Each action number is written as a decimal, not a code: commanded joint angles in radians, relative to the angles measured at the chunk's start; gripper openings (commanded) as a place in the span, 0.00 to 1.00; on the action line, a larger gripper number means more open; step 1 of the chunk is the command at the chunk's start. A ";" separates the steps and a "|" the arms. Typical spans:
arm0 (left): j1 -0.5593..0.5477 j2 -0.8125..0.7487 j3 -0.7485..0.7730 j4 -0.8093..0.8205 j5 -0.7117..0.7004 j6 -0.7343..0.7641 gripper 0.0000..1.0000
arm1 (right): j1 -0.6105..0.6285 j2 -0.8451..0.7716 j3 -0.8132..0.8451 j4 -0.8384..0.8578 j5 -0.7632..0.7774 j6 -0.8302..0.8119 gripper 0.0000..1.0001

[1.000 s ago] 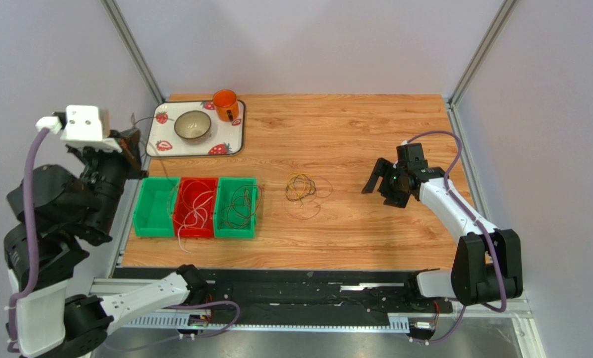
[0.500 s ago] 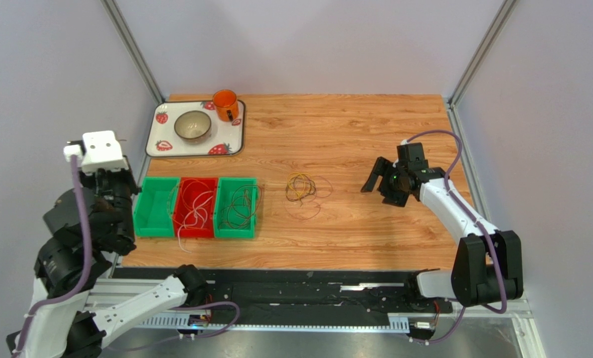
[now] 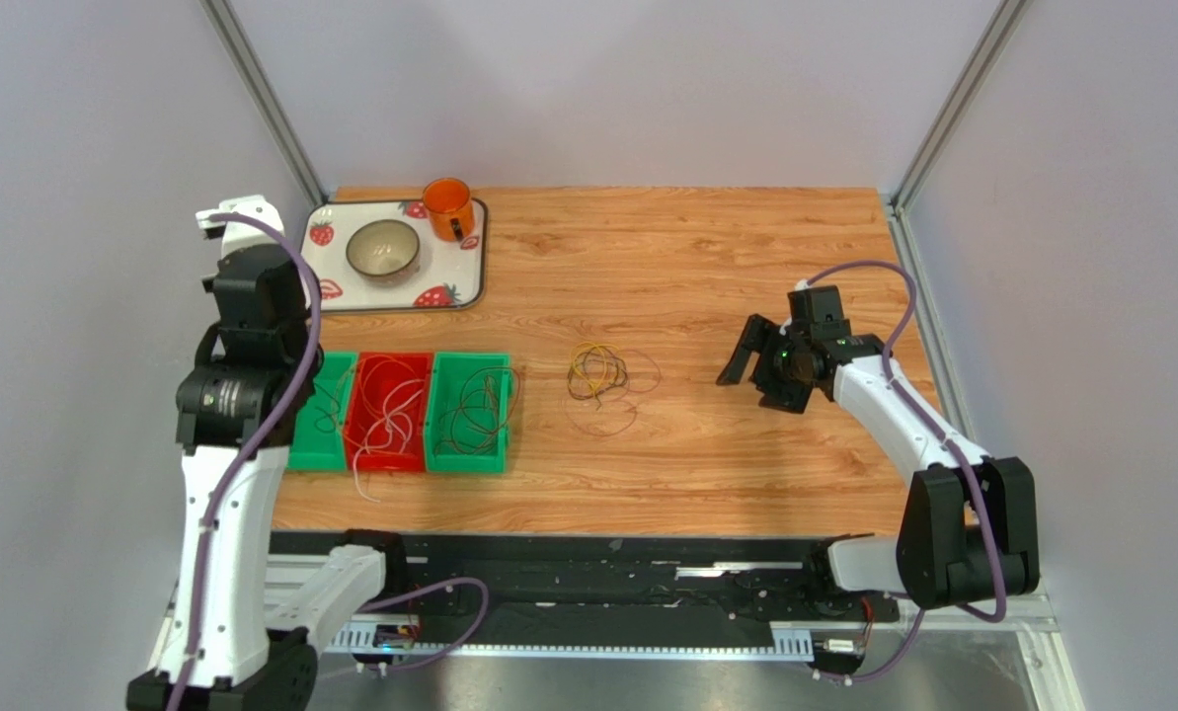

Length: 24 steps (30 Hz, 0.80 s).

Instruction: Untangle the cables

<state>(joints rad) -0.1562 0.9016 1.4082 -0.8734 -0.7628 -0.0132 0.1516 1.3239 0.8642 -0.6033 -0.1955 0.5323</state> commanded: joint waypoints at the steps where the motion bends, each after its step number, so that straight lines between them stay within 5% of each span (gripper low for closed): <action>1: 0.176 0.051 -0.014 -0.050 0.217 -0.174 0.00 | -0.006 -0.023 -0.004 0.034 -0.031 -0.015 0.80; 5: 0.227 -0.047 -0.129 0.071 0.208 -0.183 0.00 | -0.007 -0.026 -0.016 0.045 -0.039 -0.015 0.80; 16: 0.481 0.079 -0.185 0.059 0.370 -0.425 0.00 | -0.007 0.035 -0.030 0.103 -0.108 0.008 0.79; 24: 0.486 0.069 -0.353 0.157 0.402 -0.583 0.00 | 0.005 0.028 0.024 0.040 -0.130 0.011 0.79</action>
<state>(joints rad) 0.3225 0.9890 1.1057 -0.8005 -0.3927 -0.4732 0.1482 1.3628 0.8368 -0.5518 -0.2996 0.5339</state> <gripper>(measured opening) 0.007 0.791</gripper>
